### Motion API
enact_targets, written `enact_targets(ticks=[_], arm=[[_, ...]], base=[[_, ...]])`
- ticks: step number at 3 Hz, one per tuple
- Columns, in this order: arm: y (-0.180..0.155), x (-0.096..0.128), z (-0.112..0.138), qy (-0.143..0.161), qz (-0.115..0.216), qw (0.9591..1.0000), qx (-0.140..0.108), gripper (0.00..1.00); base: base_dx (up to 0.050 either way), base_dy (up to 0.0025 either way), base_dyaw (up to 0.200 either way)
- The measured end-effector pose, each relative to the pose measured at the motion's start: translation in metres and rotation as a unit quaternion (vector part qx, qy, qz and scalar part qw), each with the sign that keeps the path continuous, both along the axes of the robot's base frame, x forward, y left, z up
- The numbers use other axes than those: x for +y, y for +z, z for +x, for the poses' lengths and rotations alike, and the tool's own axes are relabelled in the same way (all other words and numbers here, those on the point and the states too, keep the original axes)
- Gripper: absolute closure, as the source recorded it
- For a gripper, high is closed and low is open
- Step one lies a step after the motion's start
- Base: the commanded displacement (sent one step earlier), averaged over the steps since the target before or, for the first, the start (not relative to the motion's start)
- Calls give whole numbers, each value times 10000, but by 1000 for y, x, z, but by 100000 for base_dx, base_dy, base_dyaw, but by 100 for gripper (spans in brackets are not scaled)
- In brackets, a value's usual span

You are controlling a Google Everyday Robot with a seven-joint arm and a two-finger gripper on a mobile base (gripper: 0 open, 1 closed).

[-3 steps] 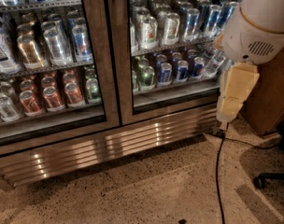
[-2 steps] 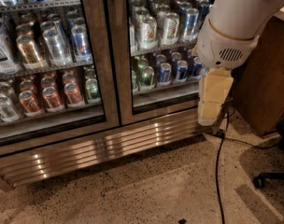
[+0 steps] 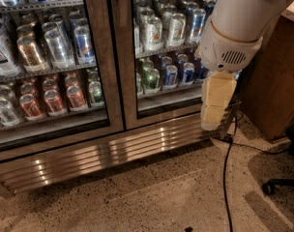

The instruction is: Open right fridge door

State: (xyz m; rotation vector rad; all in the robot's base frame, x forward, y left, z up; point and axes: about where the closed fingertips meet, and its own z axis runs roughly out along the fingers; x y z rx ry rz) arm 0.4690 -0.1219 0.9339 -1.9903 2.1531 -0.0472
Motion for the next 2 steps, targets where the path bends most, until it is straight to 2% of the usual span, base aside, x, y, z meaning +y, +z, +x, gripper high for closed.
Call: enact_targets(ticks=[1, 2], arm=[[1, 35, -2, 296, -127, 9994, -88, 0], [1, 36, -1, 308, -130, 9994, -104, 0]], base=[[0, 0, 0], [0, 0, 0]])
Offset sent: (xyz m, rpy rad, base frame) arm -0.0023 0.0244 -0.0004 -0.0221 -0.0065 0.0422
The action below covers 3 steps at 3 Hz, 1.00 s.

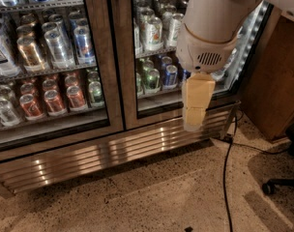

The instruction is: Open right fridge door

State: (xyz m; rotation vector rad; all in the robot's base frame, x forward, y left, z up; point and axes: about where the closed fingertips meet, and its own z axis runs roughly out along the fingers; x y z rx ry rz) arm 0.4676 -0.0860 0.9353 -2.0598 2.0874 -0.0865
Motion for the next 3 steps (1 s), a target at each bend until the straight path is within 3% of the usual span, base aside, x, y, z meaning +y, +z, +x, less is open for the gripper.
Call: enact_targets(ticks=[1, 2, 3], arm=[[0, -1, 2, 238, 519, 9984, 29, 0], [-9, -26, 16, 423, 1561, 9868, -60, 0], [-14, -37, 14, 903, 2556, 9626, 5, 0]], base=[[0, 0, 0], [0, 0, 0], [0, 0, 0]])
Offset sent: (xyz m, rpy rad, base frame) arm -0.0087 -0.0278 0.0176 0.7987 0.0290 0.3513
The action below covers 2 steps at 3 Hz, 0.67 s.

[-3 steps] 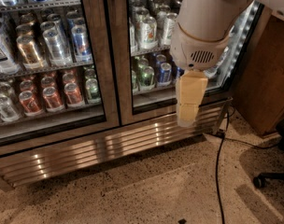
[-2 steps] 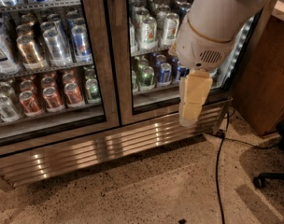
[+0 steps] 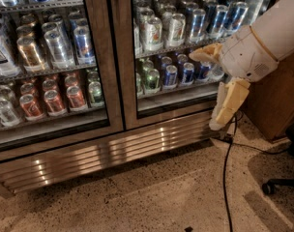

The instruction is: Open right fridge door

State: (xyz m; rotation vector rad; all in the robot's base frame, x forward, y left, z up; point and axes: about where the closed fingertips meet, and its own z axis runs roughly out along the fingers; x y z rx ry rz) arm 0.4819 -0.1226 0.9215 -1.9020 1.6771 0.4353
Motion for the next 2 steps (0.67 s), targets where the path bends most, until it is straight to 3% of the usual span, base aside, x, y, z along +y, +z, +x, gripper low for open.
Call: enact_targets(ticks=[1, 2], arm=[[7, 10, -4, 237, 354, 9991, -76, 0], [7, 10, -4, 241, 354, 9991, -75, 0]], base=[[0, 0, 0], [0, 0, 0]])
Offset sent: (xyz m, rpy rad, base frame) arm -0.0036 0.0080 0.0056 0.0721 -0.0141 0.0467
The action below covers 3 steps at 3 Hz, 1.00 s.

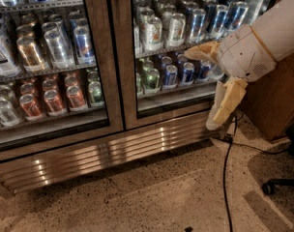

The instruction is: Open right fridge door

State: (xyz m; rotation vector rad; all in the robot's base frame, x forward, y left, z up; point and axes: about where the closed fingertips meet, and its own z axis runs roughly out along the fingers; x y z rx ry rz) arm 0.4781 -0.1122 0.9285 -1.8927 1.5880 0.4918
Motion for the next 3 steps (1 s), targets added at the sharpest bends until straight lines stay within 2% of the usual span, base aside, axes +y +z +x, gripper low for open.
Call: enact_targets(ticks=[1, 2, 3], arm=[[0, 3, 0, 51, 8, 10000, 9, 0], [-1, 40, -5, 475, -147, 9988, -14, 0], [-1, 88, -15, 985, -412, 9942, -94, 0]], base=[[0, 0, 0], [0, 0, 0], [0, 0, 0]])
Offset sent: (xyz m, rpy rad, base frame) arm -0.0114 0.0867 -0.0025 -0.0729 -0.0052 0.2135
